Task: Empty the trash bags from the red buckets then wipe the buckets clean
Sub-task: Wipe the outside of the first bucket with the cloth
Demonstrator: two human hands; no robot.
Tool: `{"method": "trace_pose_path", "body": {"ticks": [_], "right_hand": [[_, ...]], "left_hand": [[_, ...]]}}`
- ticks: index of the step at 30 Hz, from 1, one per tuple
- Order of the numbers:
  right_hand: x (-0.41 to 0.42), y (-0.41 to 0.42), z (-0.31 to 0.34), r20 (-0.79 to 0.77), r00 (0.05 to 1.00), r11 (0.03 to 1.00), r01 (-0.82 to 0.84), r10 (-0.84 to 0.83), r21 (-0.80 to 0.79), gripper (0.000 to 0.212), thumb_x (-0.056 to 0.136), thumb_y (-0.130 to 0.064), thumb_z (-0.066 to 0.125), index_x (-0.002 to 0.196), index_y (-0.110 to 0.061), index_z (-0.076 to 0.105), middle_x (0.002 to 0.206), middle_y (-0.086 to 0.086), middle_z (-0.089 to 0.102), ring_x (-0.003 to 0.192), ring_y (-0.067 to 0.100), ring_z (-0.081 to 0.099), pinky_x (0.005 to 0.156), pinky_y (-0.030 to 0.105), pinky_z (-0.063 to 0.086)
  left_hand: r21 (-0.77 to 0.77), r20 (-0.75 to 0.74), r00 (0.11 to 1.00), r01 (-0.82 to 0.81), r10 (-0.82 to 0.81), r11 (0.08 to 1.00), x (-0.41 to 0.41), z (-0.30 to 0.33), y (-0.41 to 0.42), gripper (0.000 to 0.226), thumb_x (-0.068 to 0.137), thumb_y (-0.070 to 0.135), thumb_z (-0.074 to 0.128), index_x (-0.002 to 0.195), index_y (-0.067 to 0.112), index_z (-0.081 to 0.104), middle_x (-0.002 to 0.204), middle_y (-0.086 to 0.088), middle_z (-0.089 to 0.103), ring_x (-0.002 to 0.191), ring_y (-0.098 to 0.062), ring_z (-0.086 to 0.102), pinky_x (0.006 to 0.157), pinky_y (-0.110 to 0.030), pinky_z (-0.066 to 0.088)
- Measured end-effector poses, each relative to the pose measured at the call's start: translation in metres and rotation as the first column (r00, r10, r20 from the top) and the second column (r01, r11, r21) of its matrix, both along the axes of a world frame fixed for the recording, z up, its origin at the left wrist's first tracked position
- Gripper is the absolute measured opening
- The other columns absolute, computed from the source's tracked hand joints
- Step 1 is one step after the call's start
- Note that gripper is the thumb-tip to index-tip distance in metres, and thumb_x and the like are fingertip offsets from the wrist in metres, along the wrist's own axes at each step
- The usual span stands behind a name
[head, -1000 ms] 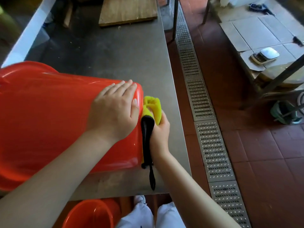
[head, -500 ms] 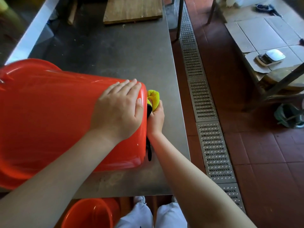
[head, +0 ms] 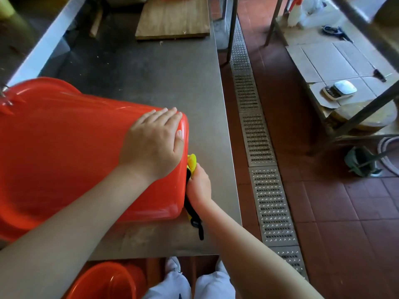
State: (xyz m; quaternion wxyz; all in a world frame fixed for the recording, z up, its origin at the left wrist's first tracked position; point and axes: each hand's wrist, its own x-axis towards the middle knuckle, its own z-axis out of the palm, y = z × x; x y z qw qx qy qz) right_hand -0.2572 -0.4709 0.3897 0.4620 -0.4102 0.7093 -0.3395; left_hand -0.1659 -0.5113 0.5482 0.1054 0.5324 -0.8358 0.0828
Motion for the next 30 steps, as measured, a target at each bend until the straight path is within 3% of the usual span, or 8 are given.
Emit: {"method": "trace_pose_path", "body": {"ticks": [3,8,12,17,21,24,27,30], "right_hand": [[-0.008,0.016,0.005,-0.038,0.996,0.994,-0.079,0.082,0.079,0.074,0.083,-0.079,0.016,0.094,-0.021,0.061,0.098,0.002,0.070,0.092,0.030,0.063,0.084,0.043,0.051],[-0.034,0.028,0.005,-0.217,0.911,0.932,-0.316,0.350,0.175,0.034,0.095,-0.042,0.048,0.100,-0.012,0.062,0.104,0.013,0.069,0.097,0.034,0.063,0.077,0.035,0.051],[-0.049,0.040,0.013,-0.190,0.940,0.956,-0.260,0.283,0.136,0.029,0.093,-0.038,0.052,0.106,-0.015,0.064,0.105,0.009,0.070,0.098,0.030,0.064,0.073,0.030,0.043],[-0.068,0.052,0.021,-0.286,0.940,0.982,-0.179,0.187,0.054,0.027,0.092,-0.046,0.051,0.101,-0.022,0.059,0.097,0.002,0.068,0.089,0.027,0.063,0.073,0.033,0.048],[-0.073,0.055,0.020,-0.667,0.738,0.939,-0.292,0.100,-0.182,0.033,0.097,-0.045,0.045,0.097,-0.015,0.057,0.095,0.003,0.064,0.088,0.027,0.058,0.074,0.040,0.045],[-0.067,0.052,0.014,-0.815,0.574,0.864,-0.446,0.077,-0.232,0.034,0.092,-0.046,0.045,0.094,-0.017,0.060,0.090,0.002,0.065,0.082,0.028,0.060,0.070,0.039,0.047],[-0.060,0.056,0.002,-0.831,0.495,0.815,-0.572,0.254,-0.091,0.042,0.092,-0.050,0.042,0.113,-0.020,0.061,0.106,0.000,0.066,0.097,0.028,0.061,0.087,0.044,0.046],[-0.059,0.070,-0.010,-0.755,0.373,0.694,-0.704,0.539,0.148,0.060,0.093,-0.051,0.050,0.145,-0.024,0.040,0.145,-0.001,0.047,0.135,0.029,0.040,0.119,0.056,0.009]], "left_hand": [[0.005,0.001,1.000,0.001,-0.001,1.000,0.000,0.000,0.001,0.059,0.088,0.031,0.030,0.133,0.006,0.060,0.137,-0.013,0.059,0.129,-0.028,0.054,0.111,-0.042,0.036],[0.032,0.024,1.000,-0.008,0.007,0.999,0.000,0.003,0.003,0.062,0.089,0.032,0.027,0.133,0.005,0.059,0.138,-0.015,0.059,0.129,-0.029,0.054,0.111,-0.042,0.036],[0.063,0.028,1.000,-0.015,0.013,0.998,-0.001,0.005,0.004,0.062,0.089,0.032,0.027,0.135,0.005,0.057,0.140,-0.015,0.057,0.131,-0.029,0.052,0.113,-0.042,0.034],[0.072,0.018,1.000,-0.016,0.015,0.997,-0.001,0.004,0.007,0.062,0.088,0.033,0.028,0.134,0.005,0.058,0.139,-0.015,0.057,0.131,-0.029,0.052,0.112,-0.042,0.035],[0.093,0.014,1.000,-0.024,0.023,0.995,-0.001,0.004,0.004,0.061,0.088,0.033,0.030,0.135,0.006,0.057,0.141,-0.014,0.056,0.133,-0.028,0.051,0.113,-0.042,0.033],[0.104,0.010,1.000,-0.029,0.028,0.994,-0.001,0.004,0.002,0.059,0.090,0.032,0.031,0.137,0.008,0.056,0.143,-0.012,0.054,0.135,-0.026,0.048,0.115,-0.040,0.030],[0.106,0.004,0.999,-0.033,0.033,0.994,-0.001,0.004,-0.002,0.058,0.090,0.032,0.032,0.136,0.008,0.057,0.143,-0.012,0.054,0.134,-0.027,0.049,0.115,-0.040,0.030],[0.108,0.012,1.000,-0.030,0.029,0.994,-0.001,0.002,-0.003,0.058,0.090,0.032,0.032,0.136,0.008,0.057,0.143,-0.012,0.054,0.134,-0.027,0.049,0.114,-0.040,0.031]]}}
